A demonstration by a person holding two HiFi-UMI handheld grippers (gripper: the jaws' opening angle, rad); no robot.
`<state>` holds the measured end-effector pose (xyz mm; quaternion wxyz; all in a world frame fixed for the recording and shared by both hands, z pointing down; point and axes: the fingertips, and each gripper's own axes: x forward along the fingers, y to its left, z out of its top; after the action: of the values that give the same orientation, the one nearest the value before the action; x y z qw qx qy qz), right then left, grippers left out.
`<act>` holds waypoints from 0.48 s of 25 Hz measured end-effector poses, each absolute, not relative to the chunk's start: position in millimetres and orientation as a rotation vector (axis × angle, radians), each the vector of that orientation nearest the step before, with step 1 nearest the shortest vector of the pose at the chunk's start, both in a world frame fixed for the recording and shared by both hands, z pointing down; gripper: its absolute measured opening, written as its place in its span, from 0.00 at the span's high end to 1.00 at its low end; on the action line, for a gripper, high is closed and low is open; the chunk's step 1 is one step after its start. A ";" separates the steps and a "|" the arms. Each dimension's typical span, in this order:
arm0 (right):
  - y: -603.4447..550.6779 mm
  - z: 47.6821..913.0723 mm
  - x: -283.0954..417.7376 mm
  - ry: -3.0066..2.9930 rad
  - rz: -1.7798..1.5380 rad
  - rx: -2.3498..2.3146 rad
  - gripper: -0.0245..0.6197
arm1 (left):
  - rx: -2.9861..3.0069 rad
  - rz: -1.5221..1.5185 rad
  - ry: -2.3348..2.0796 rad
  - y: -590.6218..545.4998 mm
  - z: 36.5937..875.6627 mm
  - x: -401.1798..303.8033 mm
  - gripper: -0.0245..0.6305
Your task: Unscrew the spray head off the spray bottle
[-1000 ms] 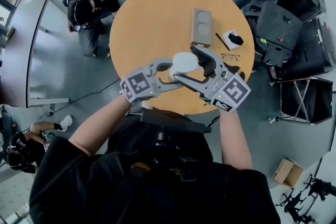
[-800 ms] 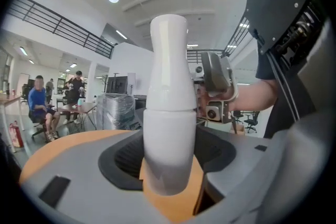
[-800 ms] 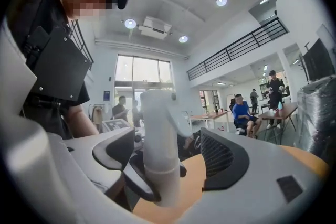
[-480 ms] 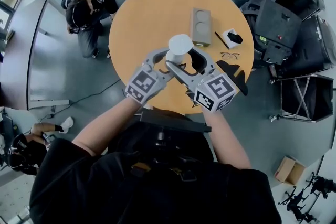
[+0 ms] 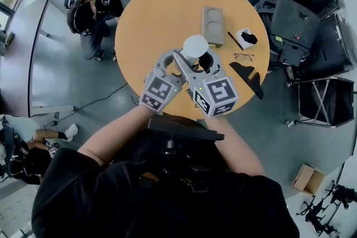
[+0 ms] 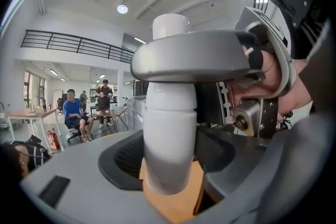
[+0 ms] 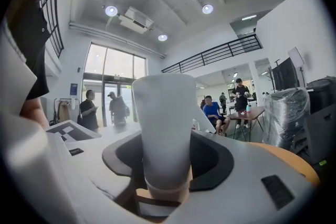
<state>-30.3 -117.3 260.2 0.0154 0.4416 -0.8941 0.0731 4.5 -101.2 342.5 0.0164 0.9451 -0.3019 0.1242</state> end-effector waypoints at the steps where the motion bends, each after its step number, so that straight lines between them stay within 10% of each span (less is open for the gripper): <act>1: -115.2 259.7 -32.0 -2.798 0.212 1.336 0.57 | 2.939 0.372 -0.907 -99.4 342.6 5.1 0.49; 12: -57.6 243.7 -52.0 -3.023 0.118 0.466 0.58 | 3.091 0.252 -0.174 -46.9 326.4 10.0 0.50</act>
<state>-52.0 -57.6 243.7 0.0404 0.1520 -0.9868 0.0386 10.0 -46.9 326.4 0.0177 0.9950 -0.0561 0.0812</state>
